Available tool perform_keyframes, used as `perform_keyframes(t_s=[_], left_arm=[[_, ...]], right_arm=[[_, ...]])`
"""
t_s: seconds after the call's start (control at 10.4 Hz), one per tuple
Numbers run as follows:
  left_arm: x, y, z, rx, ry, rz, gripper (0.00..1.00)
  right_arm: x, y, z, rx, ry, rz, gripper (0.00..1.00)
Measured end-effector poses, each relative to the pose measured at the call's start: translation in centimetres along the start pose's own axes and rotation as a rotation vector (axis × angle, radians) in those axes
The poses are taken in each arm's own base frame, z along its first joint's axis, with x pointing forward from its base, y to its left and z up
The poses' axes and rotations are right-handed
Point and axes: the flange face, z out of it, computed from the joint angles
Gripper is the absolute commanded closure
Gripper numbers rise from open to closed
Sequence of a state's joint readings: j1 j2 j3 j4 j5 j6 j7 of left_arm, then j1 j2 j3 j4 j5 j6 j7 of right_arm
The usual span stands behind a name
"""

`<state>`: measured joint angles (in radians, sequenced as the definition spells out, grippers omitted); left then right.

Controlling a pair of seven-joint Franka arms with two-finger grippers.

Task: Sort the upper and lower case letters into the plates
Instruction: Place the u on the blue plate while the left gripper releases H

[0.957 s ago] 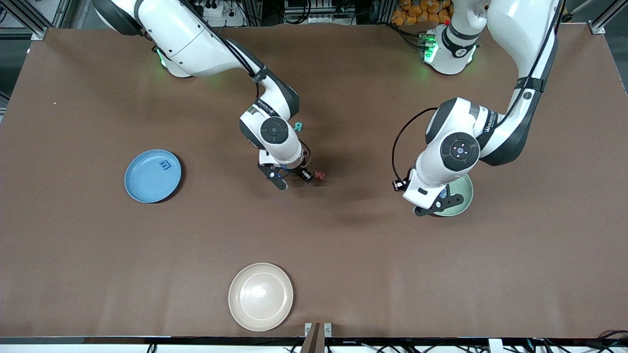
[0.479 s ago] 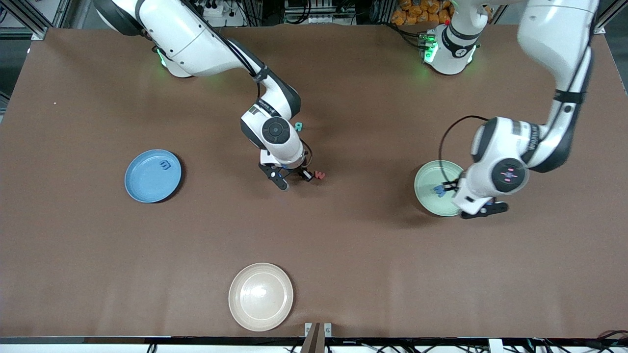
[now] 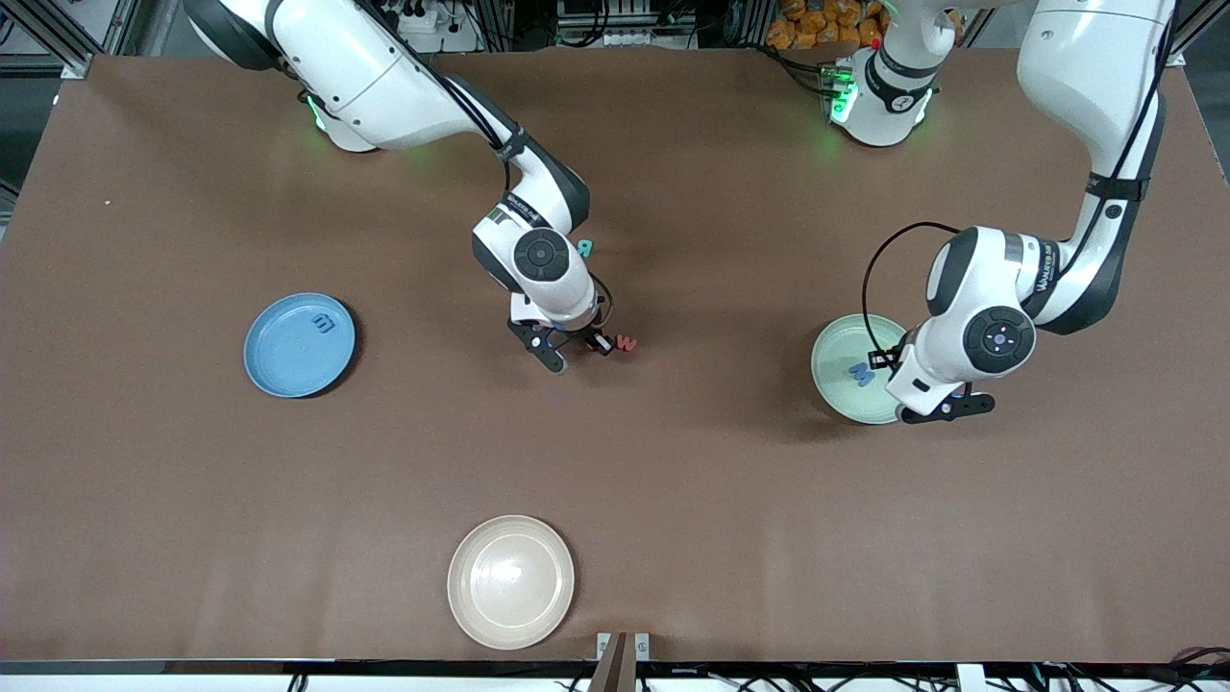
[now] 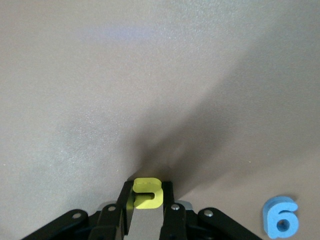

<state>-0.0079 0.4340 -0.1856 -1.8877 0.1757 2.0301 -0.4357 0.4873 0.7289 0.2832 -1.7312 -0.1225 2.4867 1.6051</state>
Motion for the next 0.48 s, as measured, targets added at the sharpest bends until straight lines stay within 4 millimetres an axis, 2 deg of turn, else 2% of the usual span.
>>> perform_keyframes(t_s=[0.1, 0.19, 0.29, 0.48], left_arm=[[0.0, -0.1, 0.2, 0.001, -0.004, -0.002, 0.29], [0.0, -0.2, 0.4, 0.002, -0.008, -0.005, 0.0], [0.0, -0.3, 0.5, 0.002, -0.009, -0.009, 0.0], [0.0, -0.3, 0.5, 0.002, -0.009, -0.015, 0.0]], right_arm=[[0.1, -0.2, -0.2, -0.001, 0.001, 0.002, 1.0], [0.4, -0.5, -0.7, -0.018, 0.003, 0.005, 1.0], [1.1, -1.3, -2.1, -0.04, 0.006, 0.014, 1.0], [4.2, -2.0, -6.8, -0.058, -0.024, 0.034, 1.0]])
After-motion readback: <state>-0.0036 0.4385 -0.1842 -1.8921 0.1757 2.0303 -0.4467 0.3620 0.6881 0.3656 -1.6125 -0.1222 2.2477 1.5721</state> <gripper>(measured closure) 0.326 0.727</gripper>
